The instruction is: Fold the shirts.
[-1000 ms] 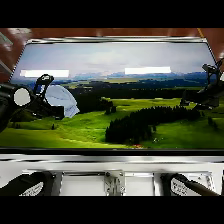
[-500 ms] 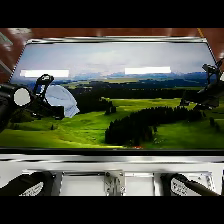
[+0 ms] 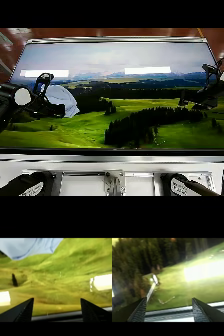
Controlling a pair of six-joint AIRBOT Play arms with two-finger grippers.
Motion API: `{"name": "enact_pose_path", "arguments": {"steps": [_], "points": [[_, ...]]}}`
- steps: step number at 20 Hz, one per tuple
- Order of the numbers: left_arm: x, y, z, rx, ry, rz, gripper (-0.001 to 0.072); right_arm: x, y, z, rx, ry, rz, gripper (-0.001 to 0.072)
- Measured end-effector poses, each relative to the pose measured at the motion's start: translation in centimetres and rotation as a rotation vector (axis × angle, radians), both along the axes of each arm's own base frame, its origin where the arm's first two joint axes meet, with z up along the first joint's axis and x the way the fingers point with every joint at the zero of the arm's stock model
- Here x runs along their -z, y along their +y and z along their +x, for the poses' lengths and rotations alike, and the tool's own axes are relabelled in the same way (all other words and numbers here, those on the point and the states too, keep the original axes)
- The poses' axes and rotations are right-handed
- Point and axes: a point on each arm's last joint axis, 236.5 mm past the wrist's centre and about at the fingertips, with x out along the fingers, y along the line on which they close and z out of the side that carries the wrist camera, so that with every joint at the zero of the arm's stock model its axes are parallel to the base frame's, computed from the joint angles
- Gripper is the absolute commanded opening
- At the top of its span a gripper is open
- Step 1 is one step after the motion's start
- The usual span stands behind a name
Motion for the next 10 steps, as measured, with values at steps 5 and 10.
{"name": "enact_pose_path", "arguments": {"steps": [5, 10], "points": [[0.5, -0.7, 2.0, 0.002, -0.051, -0.017, 0.0704, -0.1, 0.4, 0.5, 0.006, -0.019, 0.018, 0.0679], [1.5, -1.2, 3.3, -0.020, -0.054, -0.047, 0.0719, -0.2, 0.4, 1.1, -0.009, -0.047, 0.015, 0.0679]]}}
